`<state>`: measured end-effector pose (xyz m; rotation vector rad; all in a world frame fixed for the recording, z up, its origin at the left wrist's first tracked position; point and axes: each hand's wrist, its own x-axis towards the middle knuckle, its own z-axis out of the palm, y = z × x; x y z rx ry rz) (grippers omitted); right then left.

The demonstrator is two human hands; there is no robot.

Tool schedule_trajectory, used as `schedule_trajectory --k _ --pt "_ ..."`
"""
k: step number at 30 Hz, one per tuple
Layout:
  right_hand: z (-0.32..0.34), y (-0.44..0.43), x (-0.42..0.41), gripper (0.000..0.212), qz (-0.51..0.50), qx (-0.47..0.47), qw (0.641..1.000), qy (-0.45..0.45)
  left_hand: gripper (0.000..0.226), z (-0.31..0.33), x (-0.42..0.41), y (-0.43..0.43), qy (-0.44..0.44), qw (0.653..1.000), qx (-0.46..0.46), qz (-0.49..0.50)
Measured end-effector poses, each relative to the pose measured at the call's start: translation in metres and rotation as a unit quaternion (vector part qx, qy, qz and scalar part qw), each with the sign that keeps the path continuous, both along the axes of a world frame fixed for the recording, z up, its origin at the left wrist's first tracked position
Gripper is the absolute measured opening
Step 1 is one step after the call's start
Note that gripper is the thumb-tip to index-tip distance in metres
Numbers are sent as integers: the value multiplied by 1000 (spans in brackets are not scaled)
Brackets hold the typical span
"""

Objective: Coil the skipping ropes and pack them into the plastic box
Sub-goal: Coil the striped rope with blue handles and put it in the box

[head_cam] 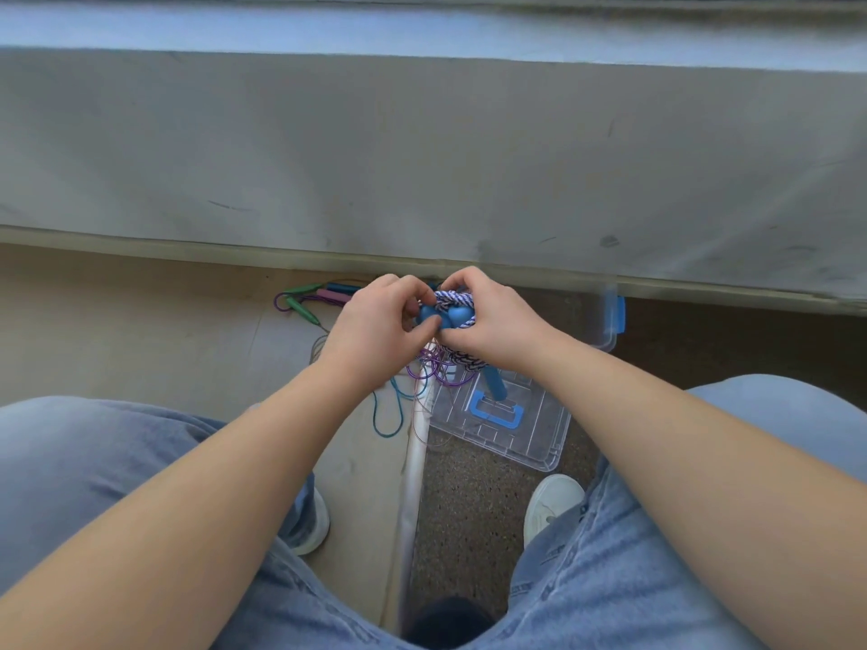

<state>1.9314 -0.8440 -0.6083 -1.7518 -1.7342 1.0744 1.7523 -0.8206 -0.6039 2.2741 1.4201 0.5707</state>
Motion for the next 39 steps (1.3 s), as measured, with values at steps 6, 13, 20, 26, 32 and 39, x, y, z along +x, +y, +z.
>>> schedule_trajectory --k 6,13,20,26,32,39 --pt "1 0 -2 40 21 -13 1000 12 28 -2 3 -2 4 999 22 36" --pt "6 -2 1 50 61 9 997 43 14 13 8 -1 -72 988 -113 82" --pt "2 -2 6 62 88 46 994 49 22 17 6 -2 -210 922 -313 82" --pt "-18 -10 -3 28 186 43 978 -86 33 12 2 -4 228 959 -129 -108" --pt "-28 -19 -11 32 169 36 979 -111 32 1 5 -11 268 949 -128 -110" --pt "-37 -16 -14 68 136 38 972 -190 33 2 9 -18 72 966 -247 1"
